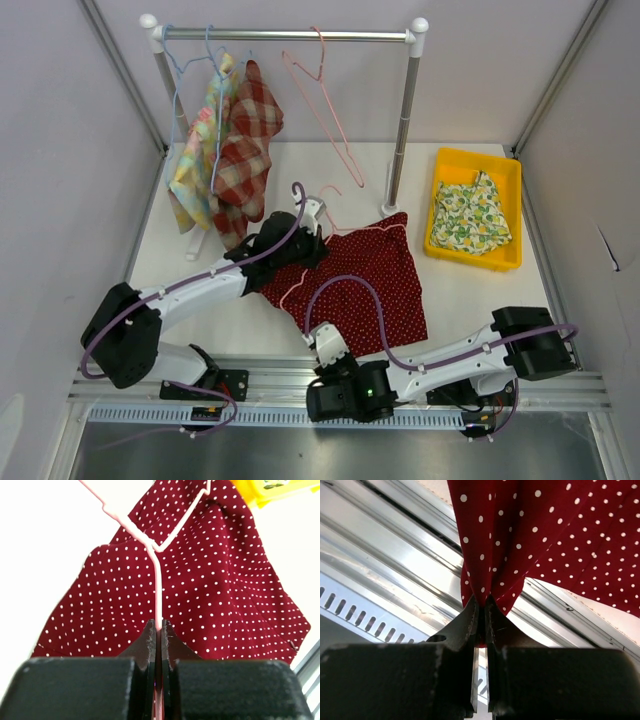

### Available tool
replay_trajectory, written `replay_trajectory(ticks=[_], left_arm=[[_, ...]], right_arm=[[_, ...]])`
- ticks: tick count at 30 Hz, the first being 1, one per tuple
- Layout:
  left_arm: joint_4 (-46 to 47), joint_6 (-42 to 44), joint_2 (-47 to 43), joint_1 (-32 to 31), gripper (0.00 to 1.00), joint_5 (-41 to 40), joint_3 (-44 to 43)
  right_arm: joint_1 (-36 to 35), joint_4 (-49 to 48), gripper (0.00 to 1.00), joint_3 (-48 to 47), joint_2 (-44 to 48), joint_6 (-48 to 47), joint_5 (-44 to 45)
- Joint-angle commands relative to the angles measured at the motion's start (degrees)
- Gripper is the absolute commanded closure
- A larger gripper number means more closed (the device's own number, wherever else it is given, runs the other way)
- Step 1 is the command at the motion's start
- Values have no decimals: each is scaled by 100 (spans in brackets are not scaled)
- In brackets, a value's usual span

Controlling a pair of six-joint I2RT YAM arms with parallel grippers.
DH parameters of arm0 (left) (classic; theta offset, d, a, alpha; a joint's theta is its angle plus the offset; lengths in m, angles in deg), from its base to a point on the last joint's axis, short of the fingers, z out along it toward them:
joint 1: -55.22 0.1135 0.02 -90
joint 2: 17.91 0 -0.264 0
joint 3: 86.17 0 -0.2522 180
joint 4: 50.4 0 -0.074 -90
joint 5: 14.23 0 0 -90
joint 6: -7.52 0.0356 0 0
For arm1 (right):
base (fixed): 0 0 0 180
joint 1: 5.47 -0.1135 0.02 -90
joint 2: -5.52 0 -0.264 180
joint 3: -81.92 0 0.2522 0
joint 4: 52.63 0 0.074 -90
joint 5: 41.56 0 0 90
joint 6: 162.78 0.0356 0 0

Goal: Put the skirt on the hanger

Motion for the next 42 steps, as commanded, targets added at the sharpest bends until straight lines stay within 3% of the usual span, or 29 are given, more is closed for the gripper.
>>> replay_trajectory(ticks=[1,7,10,11,14,21,25,29,35,42], left_arm=[[308,19,-493,0,100,72,-66],[151,-25,-1213,-27,100,72,14],[-174,-51,-1574,-35,100,203,-109],[-306,-25,-1653,-70,100,195,-153],[-788,19,-1943,-158,100,186,-241],[-1614,142,-2585,-317,100,239,-346],[-2185,204,-2866,-326,100,177,-583],[-3038,38,-3042,-317,100,-85,-1144],[-4295,-297,-3095,-317,100,-780,-1814],[-4763,-499,-2954,-317,100,-1351,-2551]], right_arm=[[-101,-304,93,-176,82,-189,-10],[-110,-524,78,-555,134,-724,-133],[-14,-410,51,-625,406,-822,-177],[13,-366,36,-643,703,-892,-160],[215,-234,22,-757,1397,-1058,-37],[1128,-173,18,-907,3102,-1288,104],[2199,-76,17,-941,3720,-1402,-264],[3043,117,17,-1179,3800,-1604,-564],[3669,258,16,-1416,3686,-1797,-1003],[4091,249,16,-1513,3607,-1886,-1276]])
